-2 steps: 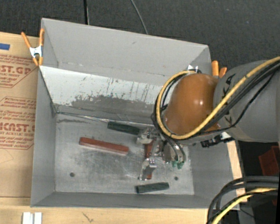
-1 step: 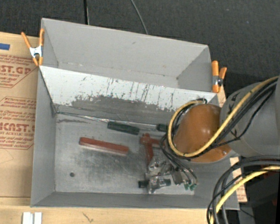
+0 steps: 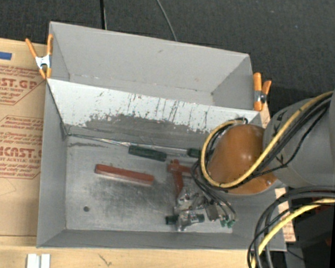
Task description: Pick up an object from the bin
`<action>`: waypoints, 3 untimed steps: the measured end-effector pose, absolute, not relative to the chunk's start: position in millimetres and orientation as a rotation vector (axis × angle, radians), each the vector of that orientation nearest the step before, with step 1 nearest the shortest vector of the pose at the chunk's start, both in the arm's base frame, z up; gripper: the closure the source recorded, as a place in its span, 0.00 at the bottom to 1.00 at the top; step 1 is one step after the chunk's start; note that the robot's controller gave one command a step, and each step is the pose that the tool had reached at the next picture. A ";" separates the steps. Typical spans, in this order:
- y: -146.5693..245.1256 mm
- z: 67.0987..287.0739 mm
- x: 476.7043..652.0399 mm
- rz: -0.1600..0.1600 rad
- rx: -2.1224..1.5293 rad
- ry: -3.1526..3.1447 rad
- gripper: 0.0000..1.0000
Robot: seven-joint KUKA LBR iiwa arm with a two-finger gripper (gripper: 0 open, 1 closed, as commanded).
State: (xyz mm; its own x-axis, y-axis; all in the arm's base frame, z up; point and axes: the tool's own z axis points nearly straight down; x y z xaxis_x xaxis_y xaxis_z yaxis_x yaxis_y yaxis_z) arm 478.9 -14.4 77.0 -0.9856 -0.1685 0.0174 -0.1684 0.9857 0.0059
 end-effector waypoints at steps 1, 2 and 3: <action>-16.6 186.4 494.9 -0.001 0.231 -3.132 1.00; -16.5 186.4 494.9 -0.002 0.231 -3.132 0.00; -16.4 186.4 494.9 -0.002 0.231 -3.132 0.00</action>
Offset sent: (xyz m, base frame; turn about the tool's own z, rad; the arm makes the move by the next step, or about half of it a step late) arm 0.0000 0.0000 0.0000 0.0000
